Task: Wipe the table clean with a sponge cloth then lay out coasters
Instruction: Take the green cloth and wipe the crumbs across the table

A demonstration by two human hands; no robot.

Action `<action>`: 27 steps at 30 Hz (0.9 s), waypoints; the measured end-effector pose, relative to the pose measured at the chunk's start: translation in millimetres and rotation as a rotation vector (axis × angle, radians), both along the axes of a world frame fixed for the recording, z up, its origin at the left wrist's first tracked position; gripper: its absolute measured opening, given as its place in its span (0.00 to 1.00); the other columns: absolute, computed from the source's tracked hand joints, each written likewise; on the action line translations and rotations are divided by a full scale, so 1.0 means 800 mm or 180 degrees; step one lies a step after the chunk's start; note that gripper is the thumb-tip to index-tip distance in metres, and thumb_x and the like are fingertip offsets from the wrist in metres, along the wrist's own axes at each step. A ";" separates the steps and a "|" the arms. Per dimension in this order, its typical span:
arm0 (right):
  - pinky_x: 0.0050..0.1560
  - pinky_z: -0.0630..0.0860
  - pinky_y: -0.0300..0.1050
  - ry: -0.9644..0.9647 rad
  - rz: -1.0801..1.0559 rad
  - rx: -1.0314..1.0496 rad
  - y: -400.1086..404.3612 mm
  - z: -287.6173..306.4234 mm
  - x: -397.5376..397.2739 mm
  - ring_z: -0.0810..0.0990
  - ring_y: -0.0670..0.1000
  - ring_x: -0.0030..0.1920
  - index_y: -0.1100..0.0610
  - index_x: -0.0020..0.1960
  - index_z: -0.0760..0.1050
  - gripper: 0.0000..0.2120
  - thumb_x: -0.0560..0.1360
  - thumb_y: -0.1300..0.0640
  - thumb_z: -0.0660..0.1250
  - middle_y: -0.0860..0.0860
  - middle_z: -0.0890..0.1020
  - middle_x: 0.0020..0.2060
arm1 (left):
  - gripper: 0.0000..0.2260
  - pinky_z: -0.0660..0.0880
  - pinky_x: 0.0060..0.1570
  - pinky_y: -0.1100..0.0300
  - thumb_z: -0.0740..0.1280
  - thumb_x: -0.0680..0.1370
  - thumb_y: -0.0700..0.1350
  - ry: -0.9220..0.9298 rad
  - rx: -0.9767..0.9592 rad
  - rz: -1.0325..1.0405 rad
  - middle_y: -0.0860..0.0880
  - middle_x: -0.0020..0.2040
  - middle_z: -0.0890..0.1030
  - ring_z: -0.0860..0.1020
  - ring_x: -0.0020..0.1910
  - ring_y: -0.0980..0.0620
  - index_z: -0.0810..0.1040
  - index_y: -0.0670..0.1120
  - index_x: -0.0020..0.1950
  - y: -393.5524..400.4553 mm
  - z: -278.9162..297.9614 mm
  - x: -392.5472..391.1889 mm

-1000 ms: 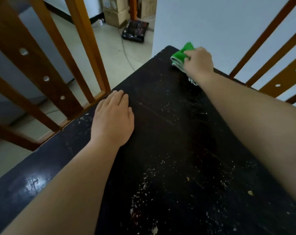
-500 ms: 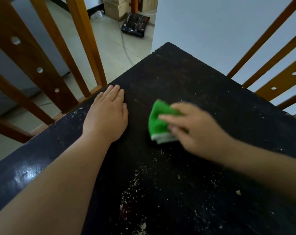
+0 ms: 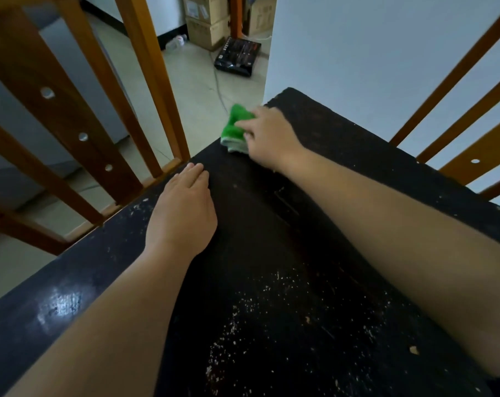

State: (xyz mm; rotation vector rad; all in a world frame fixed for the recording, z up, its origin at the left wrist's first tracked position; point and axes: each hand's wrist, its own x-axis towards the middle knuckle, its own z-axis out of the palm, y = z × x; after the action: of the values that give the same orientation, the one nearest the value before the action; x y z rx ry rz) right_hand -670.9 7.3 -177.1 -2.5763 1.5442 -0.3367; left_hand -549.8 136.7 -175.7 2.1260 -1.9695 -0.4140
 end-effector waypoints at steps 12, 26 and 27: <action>0.46 0.64 0.43 -0.0319 0.0391 -0.0420 0.085 0.023 -0.114 0.76 0.60 0.48 0.66 0.51 0.79 0.16 0.68 0.63 0.60 0.68 0.80 0.46 | 0.22 0.47 0.72 0.57 0.54 0.80 0.50 -0.0029 -0.0033 -0.0446 0.51 0.75 0.58 0.52 0.75 0.54 0.58 0.48 0.73 -0.004 -0.005 0.002; 0.59 0.67 0.52 -0.0015 -0.1585 -0.0184 -0.004 0.004 -0.133 0.68 0.62 0.59 0.59 0.63 0.72 0.16 0.76 0.62 0.57 0.61 0.73 0.58 | 0.22 0.45 0.73 0.56 0.52 0.80 0.51 -0.0232 0.0117 -0.0507 0.52 0.76 0.55 0.49 0.75 0.54 0.55 0.49 0.74 -0.008 -0.003 -0.001; 0.58 0.67 0.52 -0.0061 -0.1420 -0.0229 0.009 0.002 -0.124 0.69 0.62 0.58 0.59 0.62 0.73 0.16 0.76 0.63 0.57 0.62 0.73 0.58 | 0.22 0.44 0.73 0.56 0.51 0.80 0.51 -0.0251 0.0135 -0.0532 0.52 0.76 0.54 0.49 0.75 0.54 0.53 0.50 0.74 -0.007 -0.002 -0.001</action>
State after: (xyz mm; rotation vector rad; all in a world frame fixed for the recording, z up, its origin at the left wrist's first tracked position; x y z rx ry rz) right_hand -770.0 14.9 -175.3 -2.2429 2.1278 -0.4619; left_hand -550.5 130.9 -177.0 2.0391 -2.2112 -0.4089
